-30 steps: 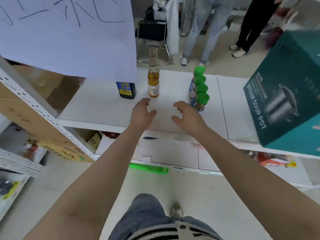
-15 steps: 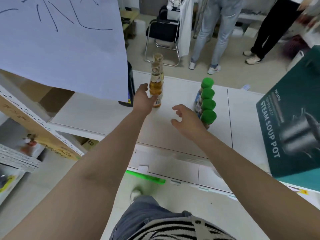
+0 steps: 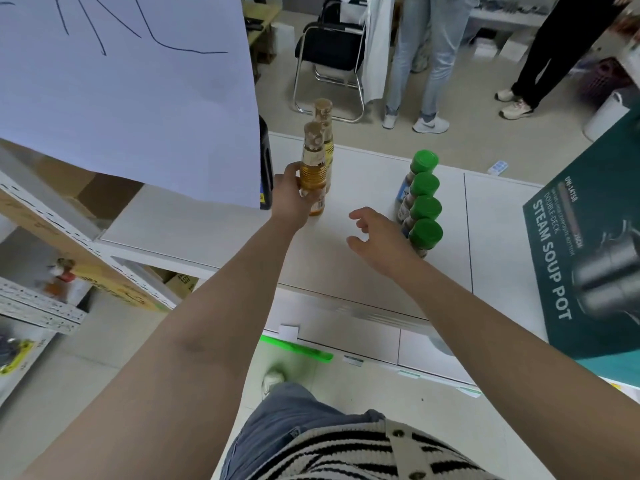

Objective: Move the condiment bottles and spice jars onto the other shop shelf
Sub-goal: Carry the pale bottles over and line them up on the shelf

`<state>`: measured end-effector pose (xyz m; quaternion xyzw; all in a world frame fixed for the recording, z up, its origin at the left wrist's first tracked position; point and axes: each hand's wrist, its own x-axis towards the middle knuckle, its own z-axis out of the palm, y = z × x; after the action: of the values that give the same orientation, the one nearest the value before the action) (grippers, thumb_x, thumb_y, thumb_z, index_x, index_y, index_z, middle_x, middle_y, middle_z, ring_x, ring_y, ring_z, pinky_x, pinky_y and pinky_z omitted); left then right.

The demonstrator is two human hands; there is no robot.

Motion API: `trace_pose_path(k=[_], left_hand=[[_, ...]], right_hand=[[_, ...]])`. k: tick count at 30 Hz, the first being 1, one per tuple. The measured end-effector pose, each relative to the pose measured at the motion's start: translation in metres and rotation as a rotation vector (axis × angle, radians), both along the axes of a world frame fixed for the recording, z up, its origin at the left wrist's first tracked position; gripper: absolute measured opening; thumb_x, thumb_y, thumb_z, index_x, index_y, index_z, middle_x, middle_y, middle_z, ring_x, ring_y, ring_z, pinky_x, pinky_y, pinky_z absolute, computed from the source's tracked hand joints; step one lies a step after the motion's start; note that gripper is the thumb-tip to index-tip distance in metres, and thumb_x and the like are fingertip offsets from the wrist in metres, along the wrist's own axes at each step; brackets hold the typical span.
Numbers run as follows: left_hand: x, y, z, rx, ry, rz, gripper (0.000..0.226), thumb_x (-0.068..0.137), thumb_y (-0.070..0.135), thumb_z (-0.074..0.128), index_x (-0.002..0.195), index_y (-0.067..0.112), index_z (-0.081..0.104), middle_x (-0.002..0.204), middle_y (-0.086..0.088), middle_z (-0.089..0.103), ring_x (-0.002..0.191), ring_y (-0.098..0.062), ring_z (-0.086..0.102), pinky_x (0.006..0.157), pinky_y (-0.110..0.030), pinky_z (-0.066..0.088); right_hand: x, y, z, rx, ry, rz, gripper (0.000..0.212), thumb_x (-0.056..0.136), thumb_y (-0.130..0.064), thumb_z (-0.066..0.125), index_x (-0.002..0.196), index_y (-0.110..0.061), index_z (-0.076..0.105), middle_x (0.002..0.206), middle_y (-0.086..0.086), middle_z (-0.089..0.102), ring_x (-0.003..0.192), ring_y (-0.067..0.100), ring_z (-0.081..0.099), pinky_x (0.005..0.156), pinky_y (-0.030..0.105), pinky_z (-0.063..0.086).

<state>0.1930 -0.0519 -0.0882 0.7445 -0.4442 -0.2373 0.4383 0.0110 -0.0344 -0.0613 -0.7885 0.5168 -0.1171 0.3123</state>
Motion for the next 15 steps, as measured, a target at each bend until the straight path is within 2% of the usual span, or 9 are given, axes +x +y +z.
trace_pose_path(k=[3, 8, 10, 12, 15], left_hand=[[-0.001, 0.004, -0.002, 0.038, -0.039, 0.002, 0.060, 0.081, 0.026, 0.072, 0.132, 0.014, 0.045, 0.123, -0.014, 0.045, 0.106, -0.027, 0.054, 0.100, -0.039, 0.045], [-0.001, 0.014, -0.003, 0.018, 0.078, -0.038, 0.059, 0.078, 0.010, 0.074, 0.129, 0.014, 0.044, 0.127, -0.005, 0.056, 0.107, -0.016, 0.054, 0.096, -0.034, 0.048], [0.002, 0.018, -0.006, 0.003, 0.037, -0.016, 0.052, 0.080, 0.010, 0.072, 0.124, 0.015, 0.045, 0.125, -0.002, 0.059, 0.109, -0.018, 0.058, 0.094, -0.035, 0.051], [0.005, 0.022, -0.007, -0.004, 0.010, 0.010, 0.047, 0.079, 0.014, 0.073, 0.118, 0.015, 0.047, 0.118, 0.000, 0.062, 0.105, -0.019, 0.061, 0.088, -0.036, 0.054], [0.007, 0.023, -0.008, 0.019, 0.016, 0.025, 0.050, 0.075, 0.021, 0.078, 0.116, 0.016, 0.048, 0.107, 0.003, 0.062, 0.093, -0.017, 0.063, 0.075, -0.031, 0.053]], right_hand=[[-0.001, 0.001, 0.000, 0.004, -0.008, -0.001, 0.045, 0.090, -0.023, 0.059, 0.132, -0.018, 0.046, 0.131, 0.009, 0.054, 0.119, 0.020, 0.051, 0.099, 0.033, 0.043], [-0.002, 0.002, 0.000, 0.009, -0.017, 0.006, 0.045, 0.090, -0.023, 0.059, 0.133, -0.017, 0.045, 0.131, 0.009, 0.054, 0.120, 0.021, 0.051, 0.099, 0.033, 0.043], [-0.002, 0.002, 0.001, 0.009, -0.015, 0.010, 0.045, 0.090, -0.022, 0.059, 0.133, -0.016, 0.045, 0.131, 0.009, 0.054, 0.120, 0.021, 0.051, 0.099, 0.033, 0.043], [-0.001, 0.002, 0.000, 0.008, -0.020, 0.015, 0.045, 0.090, -0.022, 0.059, 0.133, -0.016, 0.045, 0.131, 0.009, 0.054, 0.119, 0.022, 0.052, 0.098, 0.033, 0.043], [0.001, 0.001, -0.001, 0.006, -0.020, 0.023, 0.046, 0.090, -0.022, 0.059, 0.132, -0.016, 0.045, 0.129, 0.009, 0.055, 0.117, 0.022, 0.052, 0.097, 0.032, 0.043]])
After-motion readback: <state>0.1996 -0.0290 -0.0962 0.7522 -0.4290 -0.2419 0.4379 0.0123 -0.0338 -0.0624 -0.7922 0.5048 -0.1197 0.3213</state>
